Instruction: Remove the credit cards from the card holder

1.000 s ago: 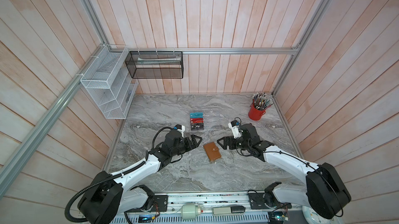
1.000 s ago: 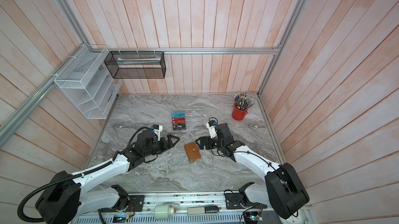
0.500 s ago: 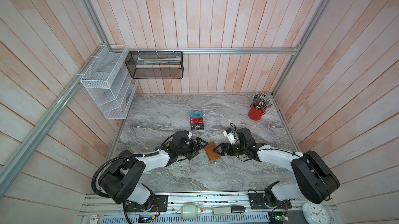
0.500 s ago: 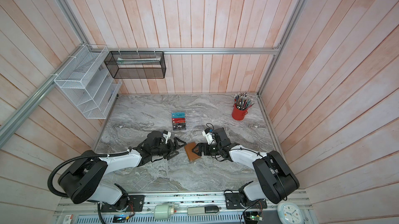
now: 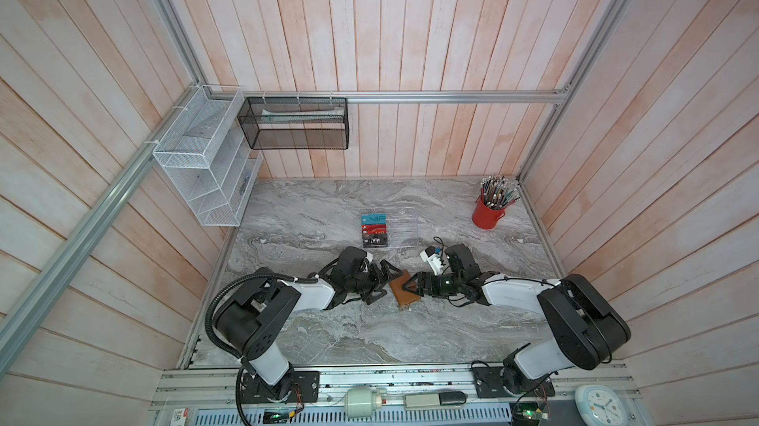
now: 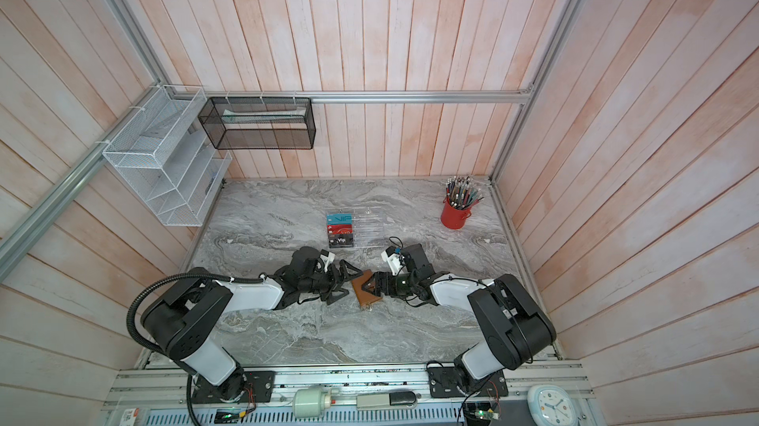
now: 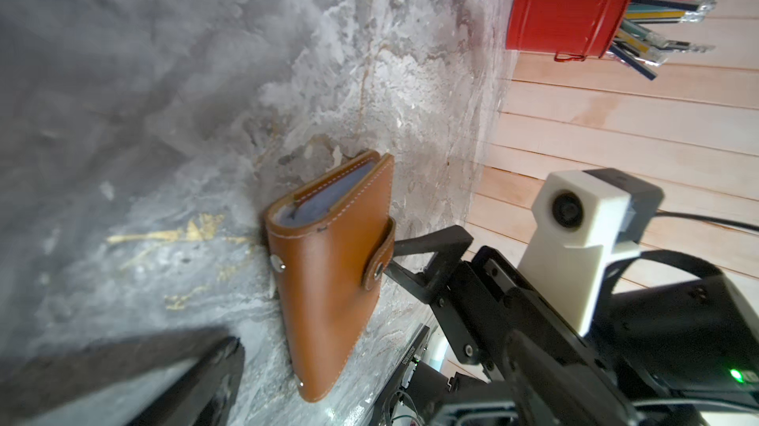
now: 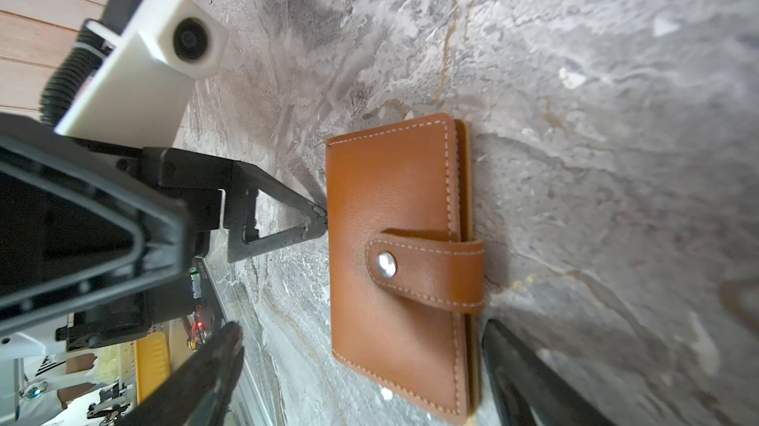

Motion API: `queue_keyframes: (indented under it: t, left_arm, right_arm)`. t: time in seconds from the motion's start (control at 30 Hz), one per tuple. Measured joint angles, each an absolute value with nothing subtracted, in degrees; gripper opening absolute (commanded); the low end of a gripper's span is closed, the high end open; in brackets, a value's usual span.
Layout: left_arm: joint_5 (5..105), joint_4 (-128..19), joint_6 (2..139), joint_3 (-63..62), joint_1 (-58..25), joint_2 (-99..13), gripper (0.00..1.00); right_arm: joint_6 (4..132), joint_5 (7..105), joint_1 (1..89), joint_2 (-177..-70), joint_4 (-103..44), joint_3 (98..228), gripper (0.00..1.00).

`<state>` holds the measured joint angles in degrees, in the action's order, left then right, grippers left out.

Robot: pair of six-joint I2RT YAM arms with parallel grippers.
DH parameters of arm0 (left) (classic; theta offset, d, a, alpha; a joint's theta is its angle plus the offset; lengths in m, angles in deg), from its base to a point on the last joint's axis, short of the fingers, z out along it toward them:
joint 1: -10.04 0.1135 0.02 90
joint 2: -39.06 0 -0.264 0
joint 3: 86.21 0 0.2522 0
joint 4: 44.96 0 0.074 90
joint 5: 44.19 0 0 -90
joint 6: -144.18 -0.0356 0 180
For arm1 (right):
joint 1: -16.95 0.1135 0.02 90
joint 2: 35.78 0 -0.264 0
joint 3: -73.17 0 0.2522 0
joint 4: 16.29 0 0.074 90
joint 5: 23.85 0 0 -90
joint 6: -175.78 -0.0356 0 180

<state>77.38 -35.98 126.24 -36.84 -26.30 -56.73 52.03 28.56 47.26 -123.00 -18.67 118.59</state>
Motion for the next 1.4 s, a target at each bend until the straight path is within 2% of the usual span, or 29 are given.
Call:
queue_keyframes:
  t: [0.17,0.6,0.77,0.83,1.0,1.17,1.4]
  left_arm:
    - [77.36,-34.67,127.35,-36.7,-26.3,-57.41,1.0]
    - [78.43,-30.43,129.47,-35.9,-26.3,-60.16,0.98]
    - [78.38,-30.45,130.08,-36.03,-26.17,-60.73,0.84]
    - [78.47,-30.34,130.15,-36.49,-25.97,-60.84,0.73]
    - [78.62,-29.73,130.76,-38.08,-25.42,-60.86,0.61]
    - [78.54,-29.77,130.41,-38.32,-24.77,-60.86,0.43]
    - [78.58,-29.75,129.8,-38.39,-24.64,-61.15,0.42]
  right_arm:
    - [50.43,28.59,47.89,-123.03,-17.75,118.59,0.87]
    - [48.25,28.78,50.03,-125.1,-15.92,119.29,0.87]
    - [48.01,28.78,50.54,-126.3,-15.44,120.25,0.87]
    - [48.01,28.76,50.71,-126.63,-15.24,120.54,0.87]
    - [48.01,28.78,50.84,-126.65,-15.24,120.62,0.87]
    - [48.01,28.78,50.84,-126.65,-15.17,120.62,0.87]
    - [47.81,28.78,50.84,-126.65,-15.04,120.62,0.87]
